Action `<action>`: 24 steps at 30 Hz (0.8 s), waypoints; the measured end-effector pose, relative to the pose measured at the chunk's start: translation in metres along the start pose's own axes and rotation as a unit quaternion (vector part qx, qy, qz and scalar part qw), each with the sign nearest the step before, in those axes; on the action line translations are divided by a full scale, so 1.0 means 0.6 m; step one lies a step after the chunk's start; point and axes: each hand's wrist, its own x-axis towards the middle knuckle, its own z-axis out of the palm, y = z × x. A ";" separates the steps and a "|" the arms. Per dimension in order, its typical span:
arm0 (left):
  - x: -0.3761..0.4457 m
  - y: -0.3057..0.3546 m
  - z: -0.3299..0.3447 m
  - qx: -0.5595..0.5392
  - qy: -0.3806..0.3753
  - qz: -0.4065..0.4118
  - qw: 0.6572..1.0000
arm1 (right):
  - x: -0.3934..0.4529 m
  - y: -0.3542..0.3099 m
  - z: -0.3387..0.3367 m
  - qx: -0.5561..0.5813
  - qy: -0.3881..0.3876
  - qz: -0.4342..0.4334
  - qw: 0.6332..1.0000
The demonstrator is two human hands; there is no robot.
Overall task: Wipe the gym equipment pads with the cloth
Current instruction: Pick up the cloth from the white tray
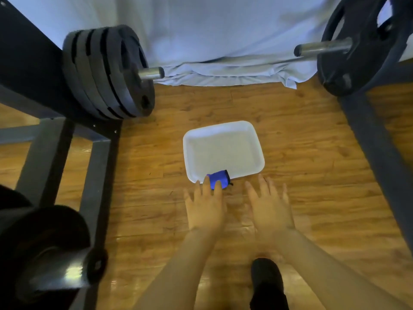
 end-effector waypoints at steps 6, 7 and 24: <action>0.147 -0.041 0.236 0.035 0.072 -0.019 0.997 | 0.116 0.029 0.235 0.025 0.049 -0.044 0.998; 0.174 -0.050 0.270 0.039 0.105 -0.008 0.994 | 0.137 0.032 0.272 0.022 0.059 -0.049 0.997; 0.400 -0.082 0.514 -0.017 0.160 0.151 0.975 | 0.276 0.050 0.527 0.046 0.123 -0.080 0.988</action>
